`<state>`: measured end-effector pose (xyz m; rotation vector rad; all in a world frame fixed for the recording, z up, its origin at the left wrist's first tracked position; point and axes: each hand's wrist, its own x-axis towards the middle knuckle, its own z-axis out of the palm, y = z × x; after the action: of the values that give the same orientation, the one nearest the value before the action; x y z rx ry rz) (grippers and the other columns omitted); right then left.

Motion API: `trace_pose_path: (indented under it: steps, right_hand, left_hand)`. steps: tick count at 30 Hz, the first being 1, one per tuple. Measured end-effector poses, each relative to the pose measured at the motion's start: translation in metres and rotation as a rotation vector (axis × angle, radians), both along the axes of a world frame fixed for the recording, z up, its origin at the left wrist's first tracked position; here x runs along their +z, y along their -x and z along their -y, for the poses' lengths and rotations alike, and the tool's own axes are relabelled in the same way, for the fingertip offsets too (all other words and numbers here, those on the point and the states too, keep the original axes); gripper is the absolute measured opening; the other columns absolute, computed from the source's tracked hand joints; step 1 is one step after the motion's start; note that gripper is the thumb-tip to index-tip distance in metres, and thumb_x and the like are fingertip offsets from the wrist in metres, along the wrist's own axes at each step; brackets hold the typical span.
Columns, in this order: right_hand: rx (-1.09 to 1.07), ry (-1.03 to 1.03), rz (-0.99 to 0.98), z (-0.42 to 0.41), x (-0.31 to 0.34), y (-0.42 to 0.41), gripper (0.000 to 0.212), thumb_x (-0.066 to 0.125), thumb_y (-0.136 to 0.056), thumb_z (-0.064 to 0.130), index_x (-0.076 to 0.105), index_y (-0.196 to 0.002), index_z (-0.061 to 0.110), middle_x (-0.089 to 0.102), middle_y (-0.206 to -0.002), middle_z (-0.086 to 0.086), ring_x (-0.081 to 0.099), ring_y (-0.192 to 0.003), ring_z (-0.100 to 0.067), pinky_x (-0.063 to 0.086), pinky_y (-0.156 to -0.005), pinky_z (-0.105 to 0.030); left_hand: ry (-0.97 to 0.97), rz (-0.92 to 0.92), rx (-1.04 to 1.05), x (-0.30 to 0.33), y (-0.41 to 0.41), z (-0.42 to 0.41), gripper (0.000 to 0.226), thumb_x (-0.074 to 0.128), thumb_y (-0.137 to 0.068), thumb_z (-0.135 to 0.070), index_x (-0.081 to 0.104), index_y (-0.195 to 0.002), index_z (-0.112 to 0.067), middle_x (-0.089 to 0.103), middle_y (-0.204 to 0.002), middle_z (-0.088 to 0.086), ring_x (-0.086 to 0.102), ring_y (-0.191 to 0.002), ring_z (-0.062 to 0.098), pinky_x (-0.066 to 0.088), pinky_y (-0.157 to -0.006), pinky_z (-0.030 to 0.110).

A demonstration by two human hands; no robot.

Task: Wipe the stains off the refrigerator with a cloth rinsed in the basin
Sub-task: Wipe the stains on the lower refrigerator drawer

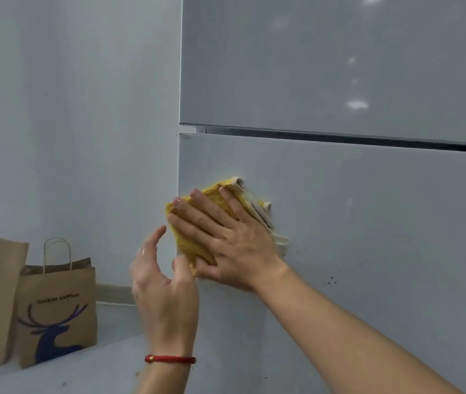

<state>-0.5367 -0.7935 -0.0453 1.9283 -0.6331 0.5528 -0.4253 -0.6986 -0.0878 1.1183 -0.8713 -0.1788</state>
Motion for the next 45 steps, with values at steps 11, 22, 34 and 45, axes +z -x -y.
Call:
trace_pose_path:
  steps: [11,22,34,45]
  right_hand:
    - [-0.367,-0.022,1.039,-0.019,-0.045,0.194,0.082,0.027,-0.099,0.053,0.005,-0.167,0.013,0.004,-0.173,-0.017,0.001,-0.16,-0.04,0.006,-0.124,-0.067]
    - [-0.116,-0.099,0.34,-0.014,-0.072,-0.062,0.087,0.05,-0.092,0.04,0.014,-0.166,0.014,0.002,-0.175,-0.006,-0.004,-0.161,-0.03,-0.008,-0.128,-0.057]
    - [-0.301,0.018,0.68,-0.018,-0.093,0.211,0.084,0.042,-0.095,0.048,0.011,-0.167,0.017,0.006,-0.174,-0.007,0.004,-0.161,-0.032,0.002,-0.127,-0.059]
    - [-0.255,-0.368,2.363,-0.028,-0.107,0.282,0.081,0.022,-0.096,0.044,-0.009,-0.166,0.016,-0.011,-0.174,-0.004,-0.005,-0.161,-0.026,0.002,-0.127,-0.053]
  left_hand:
    - [-0.132,-0.061,-0.107,-0.025,-0.036,0.008,0.038,0.048,-0.101,-0.01,0.059,-0.135,-0.025,0.063,-0.119,0.0,0.057,-0.11,0.014,0.04,-0.076,0.021]
    - [-0.106,-0.155,-0.087,-0.031,-0.035,0.015,0.038,0.039,-0.099,-0.033,0.06,-0.129,-0.027,0.064,-0.127,-0.002,0.056,-0.121,0.018,0.045,-0.101,0.041]
    - [-0.04,0.828,0.047,-0.034,0.06,0.001,0.075,0.055,-0.082,-0.022,0.041,-0.156,-0.023,0.027,-0.166,-0.01,0.01,-0.157,0.012,0.013,-0.123,0.026]
    - [0.035,0.946,-0.085,-0.049,0.121,-0.005,0.08,0.056,-0.073,-0.013,0.049,-0.151,-0.029,0.031,-0.165,-0.012,0.012,-0.157,0.014,0.035,-0.109,0.04]
